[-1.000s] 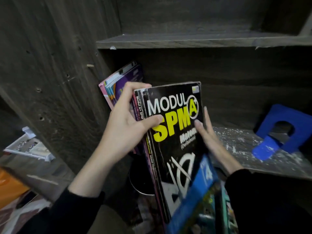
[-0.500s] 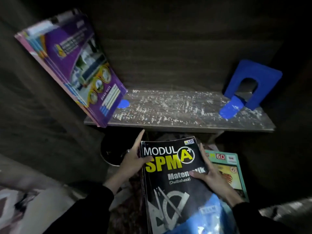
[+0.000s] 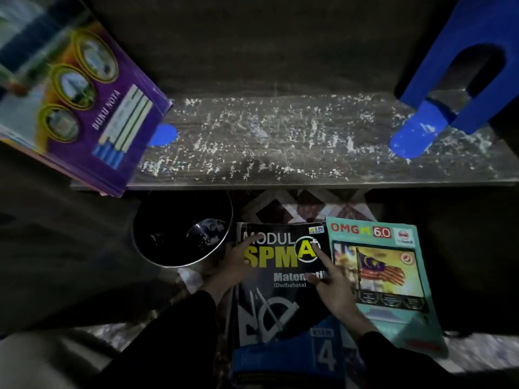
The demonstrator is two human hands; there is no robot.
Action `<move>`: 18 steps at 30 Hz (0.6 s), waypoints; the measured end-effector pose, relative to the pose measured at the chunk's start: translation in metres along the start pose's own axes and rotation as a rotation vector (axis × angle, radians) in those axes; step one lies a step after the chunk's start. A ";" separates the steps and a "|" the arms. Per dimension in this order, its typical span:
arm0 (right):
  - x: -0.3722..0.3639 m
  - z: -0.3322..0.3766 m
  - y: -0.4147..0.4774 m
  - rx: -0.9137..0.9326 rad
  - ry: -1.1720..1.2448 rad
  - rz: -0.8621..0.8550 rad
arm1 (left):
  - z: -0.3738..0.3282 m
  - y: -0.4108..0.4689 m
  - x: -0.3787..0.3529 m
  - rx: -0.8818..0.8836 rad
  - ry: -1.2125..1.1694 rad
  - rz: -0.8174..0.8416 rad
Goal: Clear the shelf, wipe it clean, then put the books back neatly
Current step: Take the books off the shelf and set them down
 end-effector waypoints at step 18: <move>-0.024 0.005 0.044 -0.144 -0.259 -0.034 | 0.017 0.027 -0.015 0.060 0.224 -0.280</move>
Point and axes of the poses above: each hand's wrist, its own y-axis towards the middle knuckle, its own x-axis out of the back of the hand, z = x × y, the point moved 1 cm from there along y, towards the middle knuckle, and after that the axes turned 2 degrees about y, right-handed, at the moved point
